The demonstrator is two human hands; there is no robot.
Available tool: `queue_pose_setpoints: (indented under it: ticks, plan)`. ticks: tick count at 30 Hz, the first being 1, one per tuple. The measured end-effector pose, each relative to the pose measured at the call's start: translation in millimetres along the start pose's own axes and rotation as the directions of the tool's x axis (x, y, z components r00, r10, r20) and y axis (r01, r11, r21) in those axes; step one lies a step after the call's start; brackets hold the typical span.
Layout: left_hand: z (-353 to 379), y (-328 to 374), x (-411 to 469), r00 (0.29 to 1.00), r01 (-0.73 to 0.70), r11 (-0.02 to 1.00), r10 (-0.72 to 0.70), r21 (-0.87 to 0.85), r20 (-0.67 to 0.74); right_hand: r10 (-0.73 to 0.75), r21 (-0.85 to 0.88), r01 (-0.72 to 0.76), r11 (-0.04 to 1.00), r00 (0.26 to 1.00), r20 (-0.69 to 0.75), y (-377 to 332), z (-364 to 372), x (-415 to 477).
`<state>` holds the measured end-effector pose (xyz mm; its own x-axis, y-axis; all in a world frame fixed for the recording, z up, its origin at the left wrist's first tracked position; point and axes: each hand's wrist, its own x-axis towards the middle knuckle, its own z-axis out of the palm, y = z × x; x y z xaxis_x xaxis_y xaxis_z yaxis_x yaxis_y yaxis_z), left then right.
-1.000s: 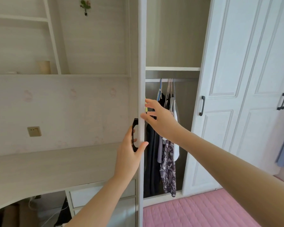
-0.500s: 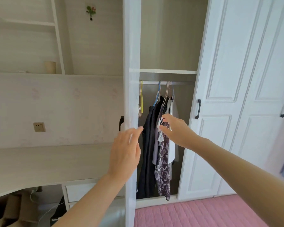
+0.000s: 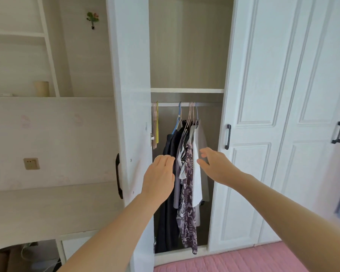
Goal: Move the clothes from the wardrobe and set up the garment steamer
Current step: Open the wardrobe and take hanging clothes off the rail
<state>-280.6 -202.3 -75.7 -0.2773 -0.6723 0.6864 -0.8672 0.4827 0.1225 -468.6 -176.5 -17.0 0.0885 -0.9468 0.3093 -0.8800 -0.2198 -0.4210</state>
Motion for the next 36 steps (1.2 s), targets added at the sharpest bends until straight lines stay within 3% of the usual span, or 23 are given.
queue_pose_setpoints:
  ticks: [8,19,27,32,36]
  plan:
    - [54.5,-26.6,85.7,0.956,0.276,0.958,-0.265,-0.072,0.129,0.013,0.065,-0.012,0.998,1.0,-0.01,19.5,18.1,78.7]
    - [156.1,-74.2,175.0,0.833,0.553,0.791,-0.521,-0.263,0.185,-0.007,0.177,0.017,0.984,0.998,-0.056,56.3,70.0,232.7]
    - [204.6,-109.0,212.6,0.79,0.611,0.725,-0.585,-0.319,0.184,0.0,0.237,0.021,0.971,0.996,-0.09,58.5,107.4,323.0]
    - [216.3,-119.4,229.2,0.824,0.562,0.762,-0.549,-0.321,0.138,0.015,0.271,0.014,0.962,0.994,-0.106,70.2,134.1,352.8]
    - [222.2,-120.8,234.8,0.837,0.539,0.772,-0.535,-0.337,0.114,-0.039,0.177,0.064,0.982,0.99,-0.137,76.5,147.2,364.3]
